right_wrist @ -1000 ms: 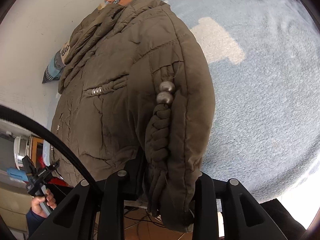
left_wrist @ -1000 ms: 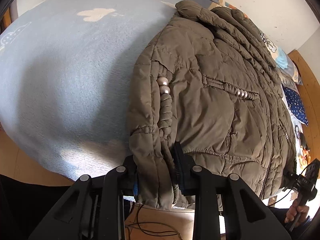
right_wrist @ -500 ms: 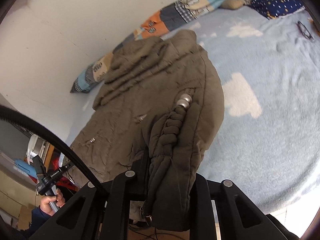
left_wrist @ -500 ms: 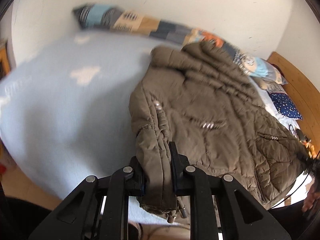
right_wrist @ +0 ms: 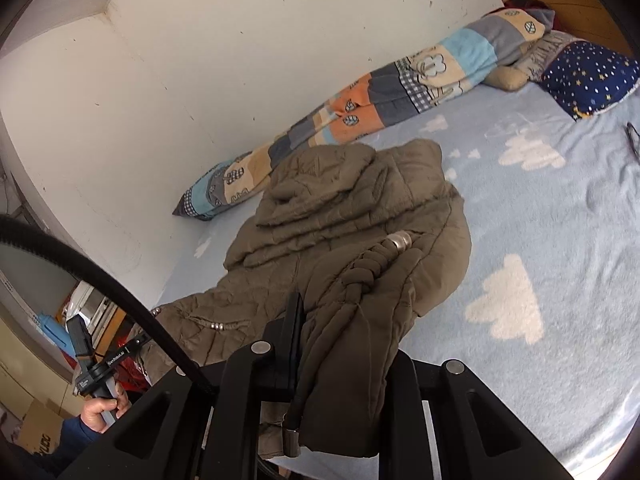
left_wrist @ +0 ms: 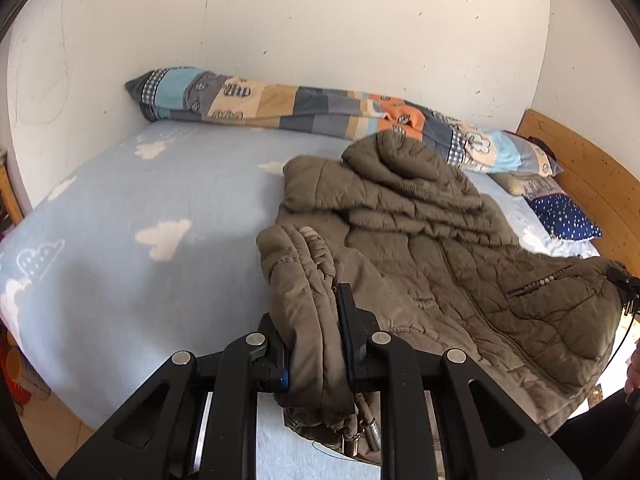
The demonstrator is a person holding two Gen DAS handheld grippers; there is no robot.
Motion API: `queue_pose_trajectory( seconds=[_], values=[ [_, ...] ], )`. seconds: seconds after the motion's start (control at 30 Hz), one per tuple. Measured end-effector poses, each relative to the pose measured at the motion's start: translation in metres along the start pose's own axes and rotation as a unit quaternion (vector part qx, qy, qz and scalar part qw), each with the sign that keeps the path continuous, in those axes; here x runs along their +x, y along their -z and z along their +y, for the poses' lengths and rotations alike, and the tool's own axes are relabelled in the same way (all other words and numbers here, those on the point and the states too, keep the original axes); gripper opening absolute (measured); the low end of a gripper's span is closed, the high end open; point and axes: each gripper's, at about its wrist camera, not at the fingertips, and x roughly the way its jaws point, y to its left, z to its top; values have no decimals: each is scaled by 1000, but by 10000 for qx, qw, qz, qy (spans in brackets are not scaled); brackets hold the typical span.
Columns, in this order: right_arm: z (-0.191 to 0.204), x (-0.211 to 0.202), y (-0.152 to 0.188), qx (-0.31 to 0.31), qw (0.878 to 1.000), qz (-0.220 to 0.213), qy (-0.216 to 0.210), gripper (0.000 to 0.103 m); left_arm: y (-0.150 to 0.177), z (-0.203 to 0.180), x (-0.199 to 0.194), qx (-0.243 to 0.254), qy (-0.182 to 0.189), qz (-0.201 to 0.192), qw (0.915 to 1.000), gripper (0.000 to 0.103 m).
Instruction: Fold large clothes
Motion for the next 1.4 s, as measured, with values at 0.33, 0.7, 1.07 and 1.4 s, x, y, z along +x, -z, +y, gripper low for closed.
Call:
queue_pose_trajectory(
  seconds=[0.33, 0.7, 1.07, 1.4],
  values=[
    [8, 4, -52, -172, 9990, -413, -79, 18, -54, -4, 9, -39, -33, -277, 9996, 18],
    [14, 25, -107, -98, 9970, -754, -174, 18, -102, -7, 31, -73, -94, -447, 9989, 19],
    [5, 59, -151, 140, 9949, -977, -188, 18, -153, 0, 76, -217, 45, -263, 9994, 19],
    [-3, 104, -192, 178, 9953, -950, -28, 18, -206, 15, 139, -417, 318, 376, 9979, 19]
  ],
)
